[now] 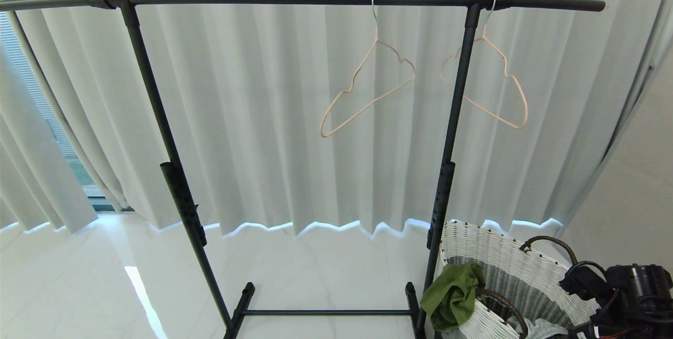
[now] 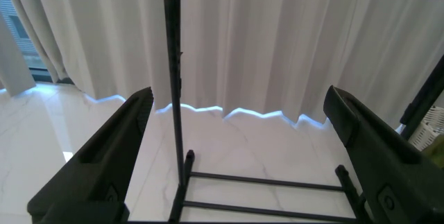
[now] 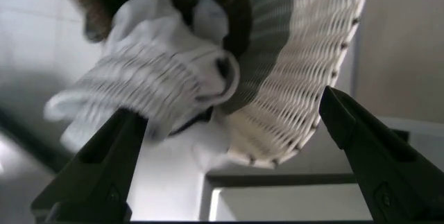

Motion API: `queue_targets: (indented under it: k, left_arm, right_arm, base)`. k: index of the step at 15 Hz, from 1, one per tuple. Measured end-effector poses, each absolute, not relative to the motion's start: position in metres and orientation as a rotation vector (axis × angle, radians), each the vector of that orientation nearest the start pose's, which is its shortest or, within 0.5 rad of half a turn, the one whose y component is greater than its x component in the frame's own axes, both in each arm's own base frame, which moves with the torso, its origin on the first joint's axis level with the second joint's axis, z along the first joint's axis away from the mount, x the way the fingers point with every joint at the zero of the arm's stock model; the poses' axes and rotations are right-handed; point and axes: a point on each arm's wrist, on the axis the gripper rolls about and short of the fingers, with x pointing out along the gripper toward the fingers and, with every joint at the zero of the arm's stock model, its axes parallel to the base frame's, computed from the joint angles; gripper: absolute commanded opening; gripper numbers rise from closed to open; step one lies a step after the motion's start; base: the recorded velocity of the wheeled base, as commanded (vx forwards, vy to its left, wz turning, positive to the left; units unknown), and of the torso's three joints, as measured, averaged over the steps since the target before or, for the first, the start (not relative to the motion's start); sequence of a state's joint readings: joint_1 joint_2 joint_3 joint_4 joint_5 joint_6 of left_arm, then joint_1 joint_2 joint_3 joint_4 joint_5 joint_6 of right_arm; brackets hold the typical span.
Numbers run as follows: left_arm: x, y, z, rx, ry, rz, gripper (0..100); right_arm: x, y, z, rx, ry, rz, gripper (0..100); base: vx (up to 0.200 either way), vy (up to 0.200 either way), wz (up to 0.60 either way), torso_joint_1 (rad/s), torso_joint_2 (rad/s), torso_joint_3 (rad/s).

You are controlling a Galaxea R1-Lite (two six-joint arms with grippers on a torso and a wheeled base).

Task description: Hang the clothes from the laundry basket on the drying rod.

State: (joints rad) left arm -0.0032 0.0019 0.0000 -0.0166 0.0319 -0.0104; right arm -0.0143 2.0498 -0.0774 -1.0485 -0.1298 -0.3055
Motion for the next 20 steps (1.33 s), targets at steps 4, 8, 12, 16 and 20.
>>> queue_targets:
  k: [4, 8, 12, 16, 20]
  left_arm:
    - [-0.023, 0.001, 0.077, -0.01, -0.015, 0.029, 100]
    - [-0.023, 0.001, 0.077, -0.011, -0.015, 0.029, 100]
    - [-0.023, 0.001, 0.077, -0.011, -0.015, 0.029, 100]
    - [-0.023, 0.001, 0.077, -0.01, -0.015, 0.029, 100]
    - [-0.023, 0.001, 0.077, -0.011, -0.015, 0.029, 100]
  right_arm:
    - [0.205, -0.006, -0.022, -0.376, 0.978, 0.032, 100]
    - [0.206, -0.005, -0.029, -0.388, 0.981, 0.042, 0]
    - [0.197, -0.002, -0.025, -0.377, 0.945, 0.082, 0]
    - [0.194, 0.008, -0.006, -0.401, 0.855, 0.13, 0]
    - [0.192, 0.01, 0.017, -0.43, 0.754, 0.118, 0]
  base:
    - [0.0, 0.0, 0.0, 0.0, 0.0, 0.0]
    - [0.0, 0.0, 0.0, 0.0, 0.0, 0.0]
    - [0.0, 0.0, 0.0, 0.0, 0.0, 0.0]
    - [0.0, 0.0, 0.0, 0.0, 0.0, 0.0]
    - [0.0, 0.0, 0.0, 0.0, 0.0, 0.0]
